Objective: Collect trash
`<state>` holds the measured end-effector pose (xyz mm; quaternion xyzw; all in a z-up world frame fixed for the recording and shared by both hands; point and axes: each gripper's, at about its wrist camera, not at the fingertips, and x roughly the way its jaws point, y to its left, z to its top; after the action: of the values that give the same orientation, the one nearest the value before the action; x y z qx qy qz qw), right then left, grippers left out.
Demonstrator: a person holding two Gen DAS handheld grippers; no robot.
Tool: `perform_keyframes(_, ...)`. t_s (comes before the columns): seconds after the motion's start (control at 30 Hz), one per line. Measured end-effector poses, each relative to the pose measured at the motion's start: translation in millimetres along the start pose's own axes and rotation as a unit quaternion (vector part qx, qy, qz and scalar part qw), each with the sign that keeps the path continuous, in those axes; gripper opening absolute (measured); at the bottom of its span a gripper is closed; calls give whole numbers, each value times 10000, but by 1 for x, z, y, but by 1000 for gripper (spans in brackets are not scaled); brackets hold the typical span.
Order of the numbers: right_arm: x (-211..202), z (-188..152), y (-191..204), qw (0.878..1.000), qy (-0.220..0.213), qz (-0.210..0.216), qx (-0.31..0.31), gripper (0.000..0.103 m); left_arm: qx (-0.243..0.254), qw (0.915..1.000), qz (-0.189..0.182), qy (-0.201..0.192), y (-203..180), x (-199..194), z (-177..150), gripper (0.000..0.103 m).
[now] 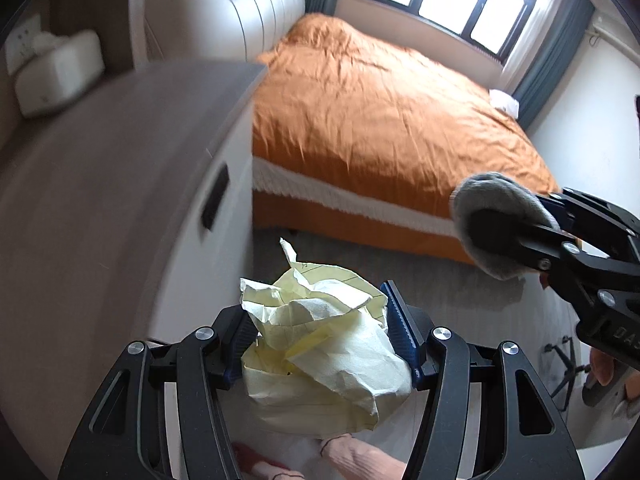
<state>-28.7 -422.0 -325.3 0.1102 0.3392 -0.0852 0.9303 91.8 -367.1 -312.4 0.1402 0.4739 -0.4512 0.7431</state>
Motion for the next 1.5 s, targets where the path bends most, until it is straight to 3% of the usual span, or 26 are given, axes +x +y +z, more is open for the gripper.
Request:
perform_keyframes(0.23, 73, -39, -26, 9980, 503, 358, 101, 32, -247, 9984, -108, 491, 9, 90, -41, 58)
perform_keyframes(0.7, 219, -124, -54, 9858, 1334, 982, 288, 34, -381, 9941, -131, 1008, 43, 241, -110, 61)
perform_keyframes(0.73, 229, -128, -56, 9848, 1377, 1005, 321, 41, -366, 9936, -124, 1058, 46, 252, -117, 63)
perform_keyframes(0.77, 237, -132, -58, 9830, 1441, 1080, 348, 49, -371, 9932, -131, 1098, 47, 258, -120, 72)
perform_keyframes(0.8, 245, -135, -59, 9811, 1500, 1166, 366, 76, -397, 9925, -113, 1151, 50, 266, -123, 94)
perform_keyframes(0.83, 252, -139, -60, 9799, 1532, 1222, 362, 90, -423, 9921, -77, 1180, 51, 272, -127, 99)
perform_keyframes(0.87, 258, -142, -60, 9803, 1559, 1173, 322, 91, -419, 9917, -74, 1211, 54, 277, -131, 98)
perform_keyframes(0.97, 269, -149, -61, 9794, 1666, 1104, 300, 92, -337, 9908, 35, 1313, 58, 286, -134, 98)
perform_keyframes(1.03, 272, -149, -62, 9804, 1654, 1024, 316, 98, -340, 9906, 31, 1322, 60, 288, -134, 98)
perform_keyframes(1.2, 262, -146, -64, 9825, 1600, 883, 375, 98, -429, 9909, 35, 1272, 61, 280, -125, 98)
perform_keyframes(1.5, 220, -114, -61, 9870, 1365, 746, 399, 98, -373, 9936, -91, 1060, 41, 232, -99, 98)
